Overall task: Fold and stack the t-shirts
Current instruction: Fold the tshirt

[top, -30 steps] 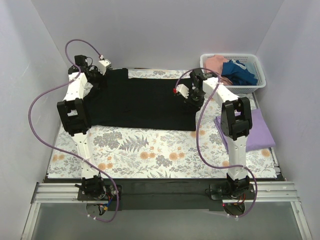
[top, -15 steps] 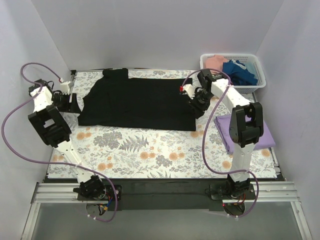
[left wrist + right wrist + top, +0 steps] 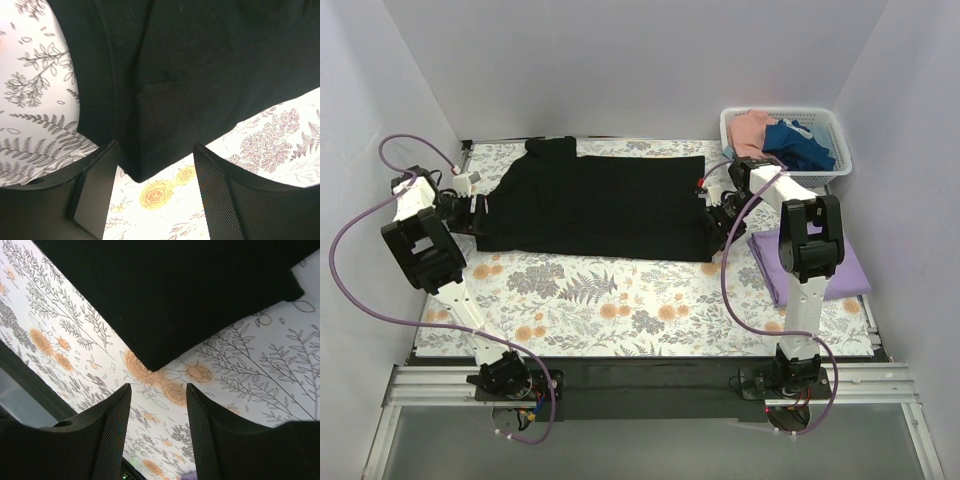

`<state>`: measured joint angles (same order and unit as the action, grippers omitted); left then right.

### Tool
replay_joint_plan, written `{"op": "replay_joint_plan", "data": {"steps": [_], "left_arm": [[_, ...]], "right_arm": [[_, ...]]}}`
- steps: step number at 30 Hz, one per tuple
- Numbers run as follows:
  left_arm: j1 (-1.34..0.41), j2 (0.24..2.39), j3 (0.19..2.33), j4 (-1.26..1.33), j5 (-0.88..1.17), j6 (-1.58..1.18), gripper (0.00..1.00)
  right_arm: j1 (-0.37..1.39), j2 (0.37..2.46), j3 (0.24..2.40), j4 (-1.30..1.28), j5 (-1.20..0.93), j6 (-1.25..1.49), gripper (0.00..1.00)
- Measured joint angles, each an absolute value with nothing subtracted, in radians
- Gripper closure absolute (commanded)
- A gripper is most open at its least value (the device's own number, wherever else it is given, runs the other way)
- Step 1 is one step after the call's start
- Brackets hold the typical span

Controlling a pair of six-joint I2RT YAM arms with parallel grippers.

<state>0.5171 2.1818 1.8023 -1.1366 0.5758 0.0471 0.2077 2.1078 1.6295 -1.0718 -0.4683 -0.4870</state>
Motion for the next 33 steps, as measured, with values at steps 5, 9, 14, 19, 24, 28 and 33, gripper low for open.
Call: {"op": "replay_joint_plan", "data": {"steps": [5, 9, 14, 19, 24, 28, 33], "left_arm": [[0.518, 2.179, 1.749, -1.120, 0.575, 0.046, 0.40], [0.518, 2.178, 1.721, -1.113, 0.574, 0.046, 0.40], [0.517, 2.177, 1.709, -1.096, 0.574, 0.043, 0.44], [0.515, 2.177, 1.710, -1.091, 0.571, 0.032, 0.92], [0.516, 2.177, 1.747, -1.112, 0.564, 0.032, 1.00], [0.519, 2.175, 1.768, -1.125, 0.565, 0.045, 1.00], [0.520, 2.158, 1.695, -1.118, 0.549, 0.063, 1.00]], "right_arm": [[0.210, 2.138, 1.625, -1.071, -0.503, -0.443, 0.48], [0.212, 2.161, 1.625, -1.070, -0.531, -0.416, 0.53], [0.212, 2.169, 1.606, -1.058, -0.543, -0.394, 0.84], [0.211, 2.178, 1.606, -1.048, -0.542, -0.390, 0.99], [0.199, 2.182, 1.606, -1.048, -0.528, -0.391, 0.99], [0.178, 2.181, 1.606, -1.046, -0.508, -0.396, 0.99], [0.171, 2.171, 1.587, -1.040, -0.482, -0.415, 0.99]]}}
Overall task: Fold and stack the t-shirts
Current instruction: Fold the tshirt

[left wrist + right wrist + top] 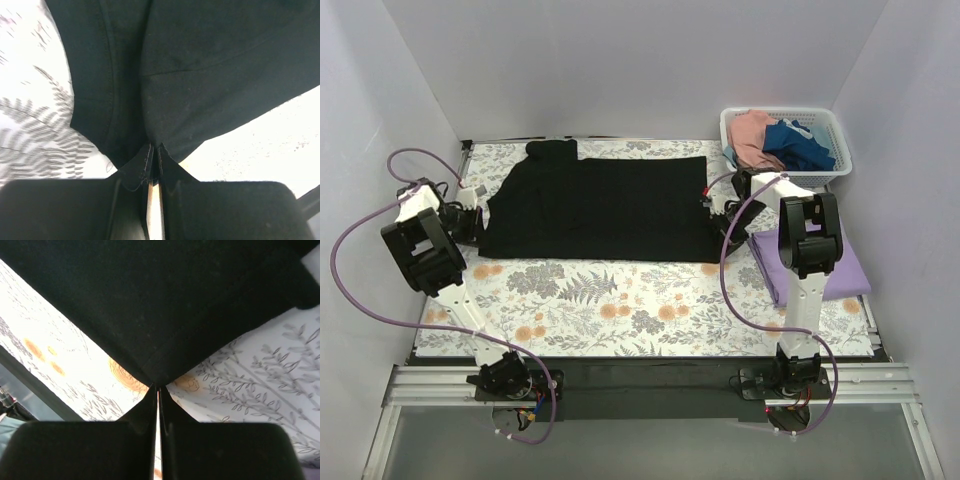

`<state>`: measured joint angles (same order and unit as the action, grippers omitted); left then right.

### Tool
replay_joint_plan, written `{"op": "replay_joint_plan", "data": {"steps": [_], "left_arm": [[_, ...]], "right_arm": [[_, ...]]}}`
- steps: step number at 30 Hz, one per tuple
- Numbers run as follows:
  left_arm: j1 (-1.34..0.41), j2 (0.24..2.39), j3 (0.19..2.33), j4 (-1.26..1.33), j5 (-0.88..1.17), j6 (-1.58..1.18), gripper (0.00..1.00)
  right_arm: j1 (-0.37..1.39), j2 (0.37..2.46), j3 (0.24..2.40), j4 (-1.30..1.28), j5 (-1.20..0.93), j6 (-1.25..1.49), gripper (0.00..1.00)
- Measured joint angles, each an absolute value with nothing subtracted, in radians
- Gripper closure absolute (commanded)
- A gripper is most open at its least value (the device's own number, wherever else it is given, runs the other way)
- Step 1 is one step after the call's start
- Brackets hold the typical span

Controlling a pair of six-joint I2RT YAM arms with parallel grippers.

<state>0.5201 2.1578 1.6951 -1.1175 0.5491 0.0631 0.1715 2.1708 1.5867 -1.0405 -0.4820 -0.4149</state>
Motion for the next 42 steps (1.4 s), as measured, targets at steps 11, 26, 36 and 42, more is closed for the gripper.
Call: {"op": "replay_joint_plan", "data": {"steps": [11, 26, 36, 42], "left_arm": [[0.529, 1.985, 1.371, -1.044, 0.446, 0.131, 1.00], [0.586, 1.829, 1.327, -1.123, 0.456, 0.226, 0.58], [0.441, 1.910, 1.727, -0.948, 0.560, 0.000, 0.52], [0.250, 2.164, 1.926, -0.775, 0.483, -0.193, 0.52]], "right_arm": [[0.171, 2.062, 1.397, -1.039, -0.436, -0.461, 0.99], [0.203, 1.895, 1.317, -1.111, -0.382, -0.562, 0.38], [0.203, 2.040, 1.916, -1.108, -0.342, -0.614, 0.38], [0.203, 2.293, 2.201, -1.026, -0.320, -0.621, 0.39]]}}
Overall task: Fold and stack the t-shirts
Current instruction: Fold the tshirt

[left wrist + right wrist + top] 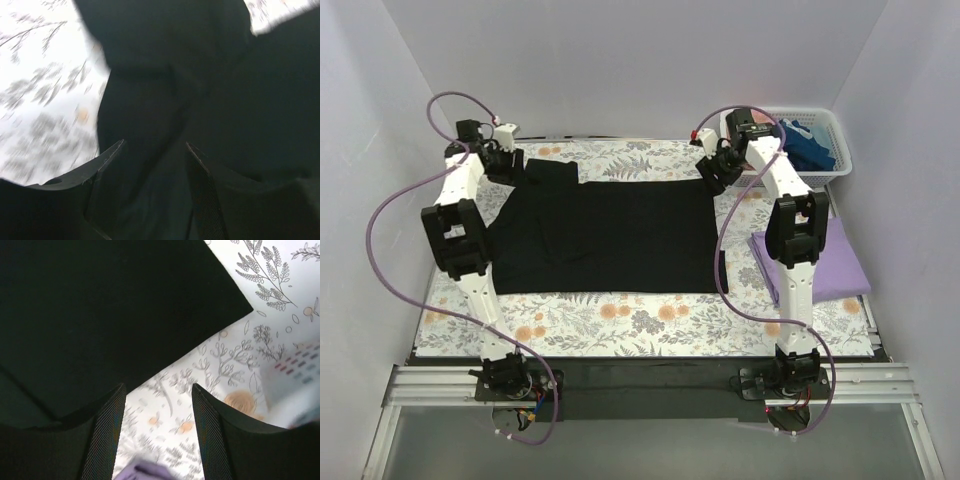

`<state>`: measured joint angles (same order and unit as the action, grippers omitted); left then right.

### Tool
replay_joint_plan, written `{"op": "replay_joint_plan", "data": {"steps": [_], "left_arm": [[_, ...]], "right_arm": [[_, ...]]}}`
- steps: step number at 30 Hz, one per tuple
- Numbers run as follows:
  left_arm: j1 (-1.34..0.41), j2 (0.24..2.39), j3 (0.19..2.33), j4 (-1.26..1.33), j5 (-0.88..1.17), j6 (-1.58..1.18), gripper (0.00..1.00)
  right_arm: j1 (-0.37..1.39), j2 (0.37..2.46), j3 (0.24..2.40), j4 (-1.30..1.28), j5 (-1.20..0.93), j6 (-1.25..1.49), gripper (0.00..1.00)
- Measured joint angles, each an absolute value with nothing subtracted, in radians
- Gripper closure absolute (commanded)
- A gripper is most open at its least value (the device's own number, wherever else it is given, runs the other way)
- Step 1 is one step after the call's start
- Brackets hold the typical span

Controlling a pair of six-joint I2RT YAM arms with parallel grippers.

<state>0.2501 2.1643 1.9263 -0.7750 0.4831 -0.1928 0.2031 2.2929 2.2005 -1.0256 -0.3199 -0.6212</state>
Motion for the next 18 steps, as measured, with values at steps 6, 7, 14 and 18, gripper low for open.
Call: {"op": "replay_joint_plan", "data": {"steps": [6, 7, 14, 18], "left_arm": [[0.184, 2.397, 2.078, -0.699, 0.415, -0.328, 0.52], [0.185, 2.414, 2.082, -0.691, 0.406, -0.342, 0.52], [0.187, 2.422, 2.080, -0.646, 0.395, -0.387, 0.52], [0.178, 2.413, 2.045, -0.628, 0.389, -0.386, 0.55]], "right_arm": [[0.203, 2.383, 2.175, -0.882, -0.276, -0.670, 0.38], [0.203, 2.383, 2.168, -0.867, -0.270, -0.673, 0.38], [0.215, 2.385, 2.150, -0.765, -0.257, -0.631, 0.41], [0.224, 2.396, 2.147, -0.712, -0.264, -0.589, 0.41]]}}
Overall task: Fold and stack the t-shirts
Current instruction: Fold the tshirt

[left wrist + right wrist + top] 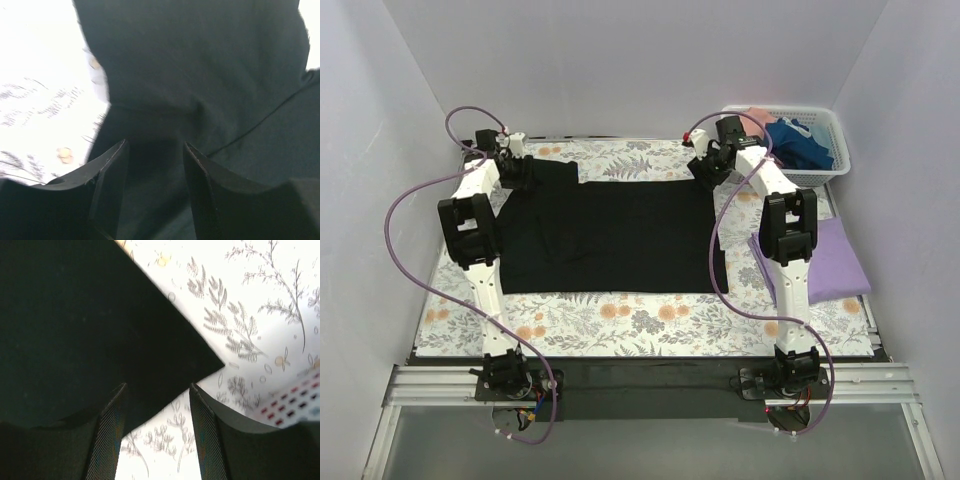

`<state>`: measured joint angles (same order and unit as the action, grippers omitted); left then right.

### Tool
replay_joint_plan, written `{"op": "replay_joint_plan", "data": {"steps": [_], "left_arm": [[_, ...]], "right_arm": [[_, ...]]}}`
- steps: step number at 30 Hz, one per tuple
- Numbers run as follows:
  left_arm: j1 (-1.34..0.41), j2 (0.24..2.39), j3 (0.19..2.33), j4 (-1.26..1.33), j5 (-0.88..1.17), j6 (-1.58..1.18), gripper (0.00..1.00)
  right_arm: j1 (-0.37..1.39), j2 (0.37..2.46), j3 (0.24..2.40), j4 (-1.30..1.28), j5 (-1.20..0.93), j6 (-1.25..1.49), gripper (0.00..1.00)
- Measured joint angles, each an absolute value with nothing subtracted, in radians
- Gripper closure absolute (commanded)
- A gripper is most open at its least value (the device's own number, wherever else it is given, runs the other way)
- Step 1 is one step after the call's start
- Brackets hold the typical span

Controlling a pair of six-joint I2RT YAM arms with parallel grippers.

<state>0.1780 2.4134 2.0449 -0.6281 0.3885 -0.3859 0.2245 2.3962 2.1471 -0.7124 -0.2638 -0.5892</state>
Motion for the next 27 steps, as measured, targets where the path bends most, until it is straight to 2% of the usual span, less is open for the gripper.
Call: {"op": "replay_joint_plan", "data": {"steps": [8, 12, 19, 27], "left_arm": [[0.174, 2.269, 1.806, -0.644, 0.376, -0.332, 0.55], [0.182, 2.238, 1.761, -0.655, 0.345, -0.308, 0.55], [0.253, 2.256, 1.790, -0.673, 0.287, -0.266, 0.55], [0.282, 2.360, 1.957, -0.705, 0.232, -0.220, 0.52]], "right_arm": [[0.239, 2.349, 1.950, -0.582, -0.267, -0.574, 0.41], [0.247, 2.272, 1.873, -0.576, -0.268, -0.570, 0.42], [0.289, 2.103, 1.703, -0.574, -0.293, -0.561, 0.47], [0.361, 1.978, 1.427, -0.624, -0.348, -0.572, 0.53]]}}
